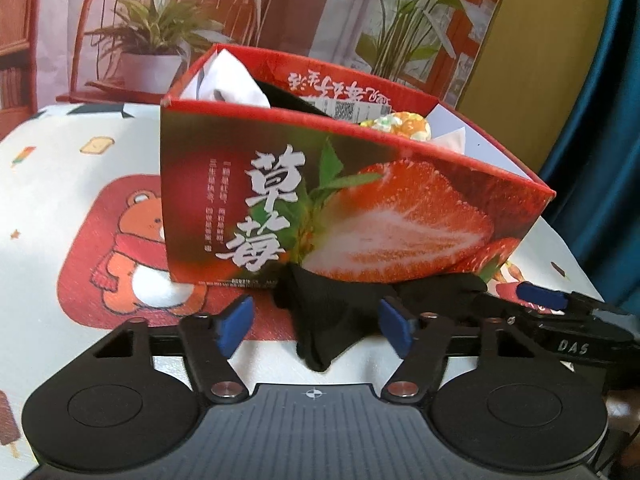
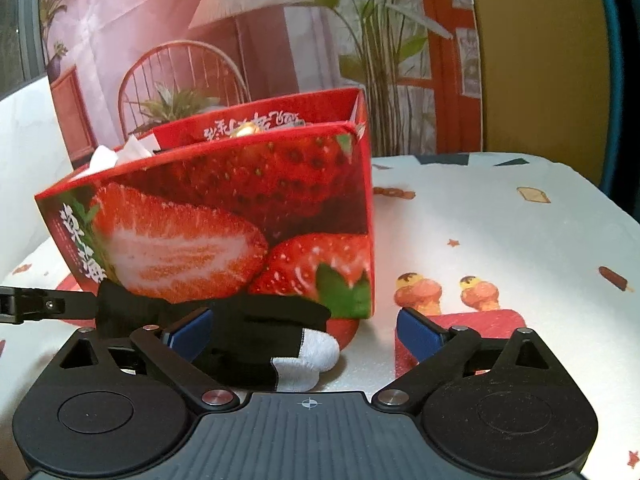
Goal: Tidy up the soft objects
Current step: 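Move both tools down to the black glove beside the box, then close both tools on the black glove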
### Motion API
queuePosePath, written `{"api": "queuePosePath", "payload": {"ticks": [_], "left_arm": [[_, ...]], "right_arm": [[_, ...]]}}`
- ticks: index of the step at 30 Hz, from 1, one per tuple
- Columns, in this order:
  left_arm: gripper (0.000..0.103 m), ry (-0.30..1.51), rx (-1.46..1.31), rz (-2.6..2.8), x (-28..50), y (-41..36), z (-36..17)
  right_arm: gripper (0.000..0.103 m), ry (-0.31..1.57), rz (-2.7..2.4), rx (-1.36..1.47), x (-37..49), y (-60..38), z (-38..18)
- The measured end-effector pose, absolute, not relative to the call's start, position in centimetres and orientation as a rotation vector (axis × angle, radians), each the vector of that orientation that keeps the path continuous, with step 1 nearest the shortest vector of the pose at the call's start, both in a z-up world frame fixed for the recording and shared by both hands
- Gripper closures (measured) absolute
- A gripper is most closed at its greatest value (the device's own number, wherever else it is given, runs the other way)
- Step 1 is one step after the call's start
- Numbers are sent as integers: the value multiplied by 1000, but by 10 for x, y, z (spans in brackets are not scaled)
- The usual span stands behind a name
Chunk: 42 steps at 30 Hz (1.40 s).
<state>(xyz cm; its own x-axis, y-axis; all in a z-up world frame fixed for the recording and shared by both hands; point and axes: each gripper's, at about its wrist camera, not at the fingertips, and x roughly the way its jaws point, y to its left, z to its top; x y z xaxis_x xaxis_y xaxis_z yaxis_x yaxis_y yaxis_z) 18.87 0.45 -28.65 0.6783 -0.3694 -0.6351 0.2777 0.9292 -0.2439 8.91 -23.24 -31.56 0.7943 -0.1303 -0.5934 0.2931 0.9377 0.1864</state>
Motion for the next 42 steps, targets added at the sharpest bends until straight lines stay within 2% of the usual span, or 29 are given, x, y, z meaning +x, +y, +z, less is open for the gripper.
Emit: {"api": "queuePosePath", "payload": {"ticks": [5,12,13,14,18,22,29,42], "left_arm": [[37,770,-166,-377,196,4,-294],[38,794,-161,-396,203,-5,-306],[43,791,-158,-407,203,-6,-307],[54,793,-157,-418,203,-7,-307],[76,801,-109,-411,203,-11,-308],[82,808,-108,-419,202,-10,-308],[84,803,-79,-426,198,-12,-308],[84,819,-78,-425,187,-10,-306]], "right_arm": [[23,664,-201,247,97,-224,-322],[29,680,-167,241,101,-220,-325],[31,682,-164,246,102,-221,-326],[33,683,-156,251,102,-221,-326],[40,688,-134,249,103,-222,-327],[49,686,-108,256,102,-222,-327],[64,685,-75,278,101,-225,-326],[80,694,-39,306,97,-226,-325]]}}
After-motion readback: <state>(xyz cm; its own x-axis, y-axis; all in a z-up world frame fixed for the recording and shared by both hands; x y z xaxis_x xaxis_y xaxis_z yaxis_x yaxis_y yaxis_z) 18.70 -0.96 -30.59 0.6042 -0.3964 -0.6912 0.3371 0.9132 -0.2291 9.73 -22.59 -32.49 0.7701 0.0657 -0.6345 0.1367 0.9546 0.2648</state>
